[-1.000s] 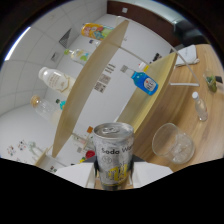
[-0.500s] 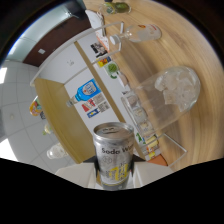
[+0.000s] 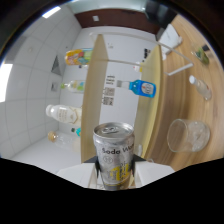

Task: Make me a cup of Mojito.

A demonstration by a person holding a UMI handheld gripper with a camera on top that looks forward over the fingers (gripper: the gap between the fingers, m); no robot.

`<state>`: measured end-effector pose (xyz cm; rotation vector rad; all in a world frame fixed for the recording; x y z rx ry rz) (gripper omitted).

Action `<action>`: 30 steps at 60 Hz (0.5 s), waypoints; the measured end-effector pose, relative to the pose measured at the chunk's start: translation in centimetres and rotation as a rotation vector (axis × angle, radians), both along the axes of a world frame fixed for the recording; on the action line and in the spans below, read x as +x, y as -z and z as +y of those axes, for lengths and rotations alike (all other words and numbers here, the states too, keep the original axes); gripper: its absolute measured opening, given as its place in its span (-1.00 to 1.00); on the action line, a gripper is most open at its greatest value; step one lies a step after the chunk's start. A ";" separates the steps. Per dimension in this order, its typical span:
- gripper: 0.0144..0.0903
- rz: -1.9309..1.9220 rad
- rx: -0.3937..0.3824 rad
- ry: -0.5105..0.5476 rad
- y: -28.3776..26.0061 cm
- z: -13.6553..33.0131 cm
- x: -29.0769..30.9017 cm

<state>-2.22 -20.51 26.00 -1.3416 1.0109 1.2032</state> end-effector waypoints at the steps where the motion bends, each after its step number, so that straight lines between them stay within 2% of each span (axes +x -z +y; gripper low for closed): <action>1: -0.02 -0.069 0.008 0.004 -0.5 0.0 -0.1; 11: -0.02 -0.646 0.090 0.049 -4.0 -0.2 -1.5; 14: -0.02 -0.800 0.092 0.072 -3.7 0.0 -2.2; 20: -0.03 -1.021 0.078 0.058 -0.9 0.7 -3.7; 30: -0.03 -1.259 0.006 -0.041 7.1 2.1 -5.8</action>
